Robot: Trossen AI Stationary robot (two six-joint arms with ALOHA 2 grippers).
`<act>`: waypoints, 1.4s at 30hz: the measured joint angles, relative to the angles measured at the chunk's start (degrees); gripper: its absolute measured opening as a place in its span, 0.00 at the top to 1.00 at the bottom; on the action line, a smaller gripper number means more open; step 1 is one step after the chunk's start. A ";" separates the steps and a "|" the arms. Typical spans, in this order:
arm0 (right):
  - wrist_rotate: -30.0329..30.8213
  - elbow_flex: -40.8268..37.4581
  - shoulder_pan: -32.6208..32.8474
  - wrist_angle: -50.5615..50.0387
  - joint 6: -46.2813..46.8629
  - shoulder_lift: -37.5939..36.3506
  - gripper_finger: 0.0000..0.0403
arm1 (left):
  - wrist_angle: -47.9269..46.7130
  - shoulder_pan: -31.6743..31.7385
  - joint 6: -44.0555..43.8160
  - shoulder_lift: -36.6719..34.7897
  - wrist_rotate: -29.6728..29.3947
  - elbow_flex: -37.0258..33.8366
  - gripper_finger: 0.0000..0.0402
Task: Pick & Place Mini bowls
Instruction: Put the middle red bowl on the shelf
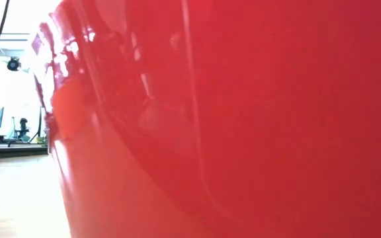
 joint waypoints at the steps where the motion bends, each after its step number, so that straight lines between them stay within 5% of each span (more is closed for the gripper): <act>1: 0.00 0.00 0.00 0.02 0.00 0.01 0.93 | -0.68 1.13 0.00 -0.01 -0.73 0.87 1.00; 10: 0.00 0.00 0.00 0.02 0.06 0.01 0.93 | -5.06 11.85 1.62 -0.01 -7.20 6.72 1.00; 22: 0.00 0.00 0.00 0.02 0.17 0.00 0.93 | -5.05 27.03 6.97 -0.01 -6.46 5.30 1.00; 28: 0.00 0.00 0.00 0.02 -0.02 0.02 0.93 | -5.07 28.73 9.29 -0.01 -1.90 4.65 1.00; 42: 0.01 0.00 0.00 0.04 0.05 0.02 0.93 | -3.11 29.35 9.79 -0.02 -5.72 0.33 1.00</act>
